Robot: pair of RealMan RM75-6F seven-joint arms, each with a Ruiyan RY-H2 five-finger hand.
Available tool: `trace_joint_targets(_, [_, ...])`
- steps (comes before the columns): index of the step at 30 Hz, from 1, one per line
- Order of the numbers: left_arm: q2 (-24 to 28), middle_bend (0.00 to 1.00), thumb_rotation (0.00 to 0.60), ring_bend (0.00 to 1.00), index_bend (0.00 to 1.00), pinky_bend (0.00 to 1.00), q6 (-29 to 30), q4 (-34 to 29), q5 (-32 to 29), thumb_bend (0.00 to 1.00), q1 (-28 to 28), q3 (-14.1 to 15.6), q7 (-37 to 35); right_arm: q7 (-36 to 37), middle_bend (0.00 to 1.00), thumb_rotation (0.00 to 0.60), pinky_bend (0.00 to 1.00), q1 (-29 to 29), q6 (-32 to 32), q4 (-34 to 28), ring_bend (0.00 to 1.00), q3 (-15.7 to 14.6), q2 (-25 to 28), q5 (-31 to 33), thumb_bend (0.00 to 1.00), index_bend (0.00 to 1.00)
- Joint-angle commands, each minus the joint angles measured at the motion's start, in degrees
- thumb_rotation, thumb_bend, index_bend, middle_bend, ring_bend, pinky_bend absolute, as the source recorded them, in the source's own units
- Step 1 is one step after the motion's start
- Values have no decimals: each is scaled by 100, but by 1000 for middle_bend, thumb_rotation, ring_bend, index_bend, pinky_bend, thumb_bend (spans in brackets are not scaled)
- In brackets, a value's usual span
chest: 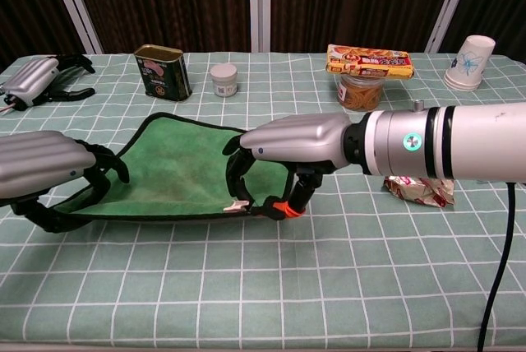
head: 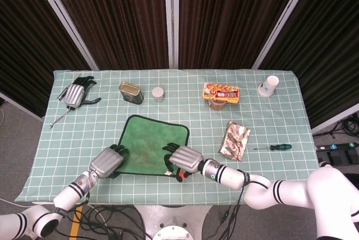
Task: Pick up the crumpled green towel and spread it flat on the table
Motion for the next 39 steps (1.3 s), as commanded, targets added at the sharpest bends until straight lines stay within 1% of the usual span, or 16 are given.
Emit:
trace_joint_targets(1, [149, 275, 498, 197, 356, 260, -135, -240, -219, 149, -24, 0, 271, -223, 277, 600, 0, -51, -21, -35, 18, -76, -52, 29, 536, 770])
trace_joint_targets(8, [626, 200, 446, 168, 243, 260, -659, -958, -1037, 41, -254, -70, 863, -558, 274, 600, 0, -110, -16, -59, 13, -145, -75, 30, 536, 765])
trace_joint_targets(11, [691, 185, 425, 160, 232, 259, -706, -1110, -1263, 2, -345, -159, 951, -595, 273, 600, 0, -115, -45, -68, 10, -152, -92, 44, 535, 765])
trace_joint_targets(15, [723, 185, 409, 160, 225, 259, -575, -1174, -1394, 0, -316, -136, 1075, -673, 264, 600, 0, -100, -108, -112, 5, -201, -76, 5, 529, 753])
trace_joint_targets(17, [752, 185, 404, 160, 224, 259, -514, -1205, -1420, 0, -308, -131, 1105, -794, 247, 579, 0, -81, -149, -128, 0, -236, -37, -31, 477, 722])
trace_joint_targets(18, [762, 185, 401, 160, 224, 259, -494, -1213, -1427, 0, -307, -131, 1108, -875, 233, 542, 0, -73, -165, -135, 0, -251, -15, -45, 421, 691])
trace_joint_targets(19, [763, 185, 401, 160, 224, 259, -470, -1219, -1433, 0, -315, -155, 1101, -945, 204, 467, 0, -73, -182, -156, 0, -261, 7, -38, 305, 533])
trace_joint_targets(21, [768, 185, 402, 160, 223, 259, -461, -1209, -1474, 0, -337, -185, 1086, -1145, 127, 288, 0, -89, -195, -218, 0, -284, 55, -15, 55, 122])
trace_joint_targets(22, [769, 185, 404, 160, 224, 259, -449, -1208, -1491, 0, -337, -193, 1071, -1238, 105, 249, 0, -104, -199, -261, 0, -299, 77, 3, 21, 88])
trace_joint_targets(24, [762, 185, 403, 160, 223, 259, -413, -1194, -1520, 0, -349, -234, 1042, -1449, 46, 166, 0, -142, -220, -362, 0, -330, 128, 74, 0, 171])
trace_joint_targets(25, [760, 185, 402, 160, 224, 259, -424, -1185, -1553, 0, -368, -261, 1024, -1546, 31, 144, 0, -157, -231, -406, 0, -346, 153, 105, 0, 163])
trace_joint_targets(27, [767, 185, 400, 160, 224, 259, -389, -1177, -1598, 0, -326, -231, 975, -1733, 6, 104, 0, -196, -243, -549, 0, -380, 240, 172, 0, 88])
trace_joint_targets(34, [808, 185, 407, 160, 224, 259, -137, -1151, -1620, 0, -206, -300, 737, -2140, 0, 99, 0, -401, 11, -991, 0, -402, 656, 330, 0, 43])
trace_joint_targets(36, [800, 185, 438, 160, 224, 259, -2, -1137, -1603, 0, -145, -343, 638, -2198, 0, 104, 0, -497, 170, -1060, 0, -385, 744, 362, 0, 43])
trace_joint_targets(37, [783, 185, 457, 160, 224, 259, 93, -1116, -1597, 0, -103, -378, 574, -2202, 0, 121, 0, -556, 261, -1094, 0, -361, 790, 401, 0, 43])
trace_joint_targets(39, [763, 185, 549, 160, 224, 259, 269, -1067, -1573, 0, -28, -433, 487, -2222, 5, 235, 0, -690, 513, -1123, 0, -279, 855, 487, 0, 49])
